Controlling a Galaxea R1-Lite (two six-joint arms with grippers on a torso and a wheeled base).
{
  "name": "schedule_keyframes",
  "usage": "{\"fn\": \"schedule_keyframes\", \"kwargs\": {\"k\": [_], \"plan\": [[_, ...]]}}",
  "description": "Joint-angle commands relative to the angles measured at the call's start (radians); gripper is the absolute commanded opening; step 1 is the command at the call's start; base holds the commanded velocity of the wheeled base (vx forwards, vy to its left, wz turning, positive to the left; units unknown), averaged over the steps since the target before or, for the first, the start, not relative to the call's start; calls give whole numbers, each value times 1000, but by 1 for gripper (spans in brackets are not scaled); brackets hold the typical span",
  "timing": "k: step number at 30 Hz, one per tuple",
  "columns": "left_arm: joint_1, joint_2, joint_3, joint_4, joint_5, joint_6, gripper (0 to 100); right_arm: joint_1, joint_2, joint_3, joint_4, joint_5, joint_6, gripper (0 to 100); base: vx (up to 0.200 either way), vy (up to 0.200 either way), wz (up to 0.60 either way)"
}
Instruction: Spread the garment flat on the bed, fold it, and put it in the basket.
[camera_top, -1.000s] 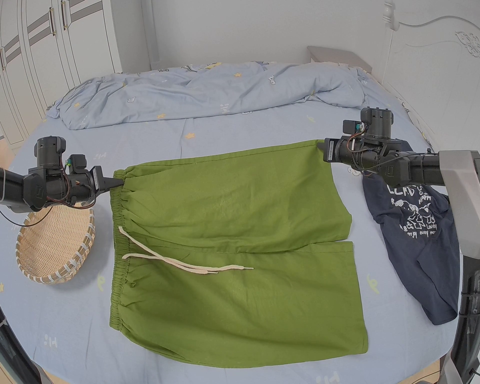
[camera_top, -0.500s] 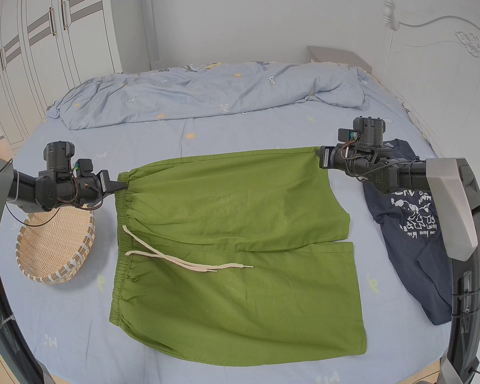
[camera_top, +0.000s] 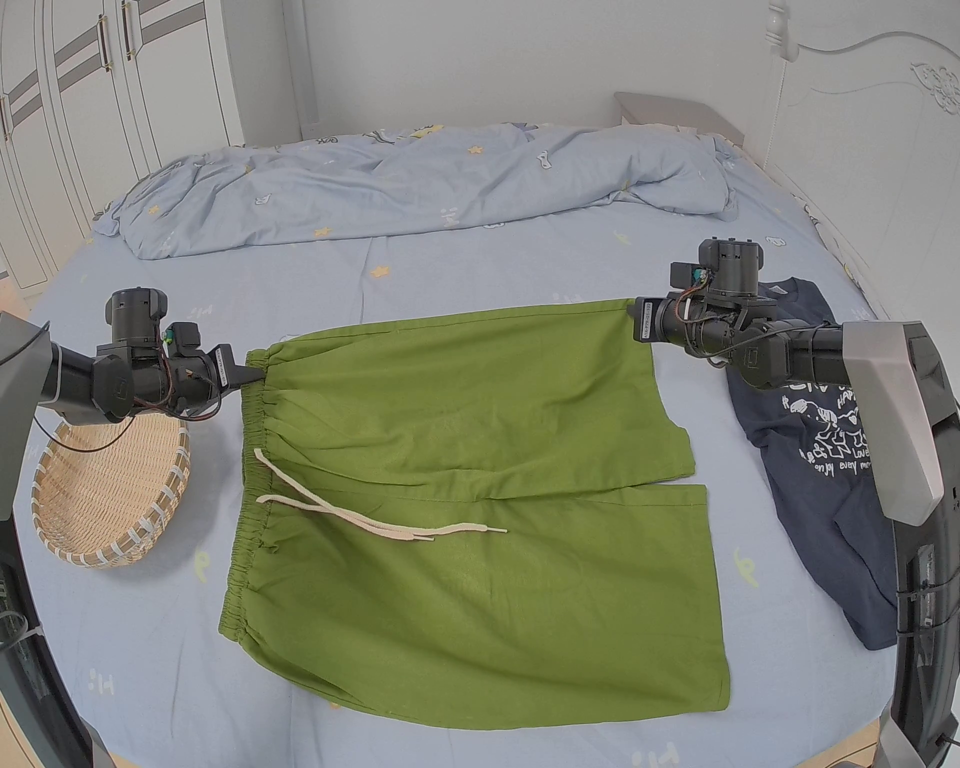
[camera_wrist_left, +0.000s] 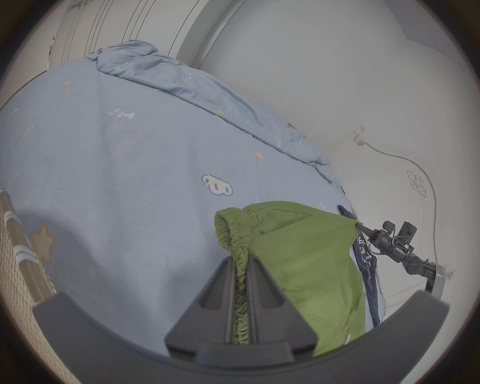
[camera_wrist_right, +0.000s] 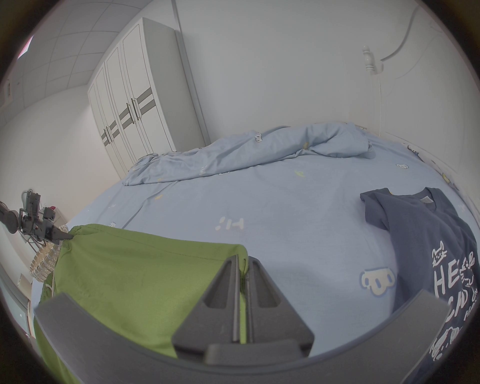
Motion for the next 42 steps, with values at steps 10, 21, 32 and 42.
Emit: {"fn": "schedule_keyframes", "kwargs": {"k": [10,21,32,42], "plan": [[-22,38,-26,0,36,7,100,0,22,-1,-5,1,2,100,0,0,0],[-33,-140,100,-17,107,5,100,-13,-24,14,-1,-88,1,100,0,0,0],[6,-519,679,-36,67,-10,100,-22,-425,646,-32,-130,160,100,0,0,0],[44,-666,1011,-36,-53,2,100,18,-808,1215,-75,31,239,100,0,0,0]]}}
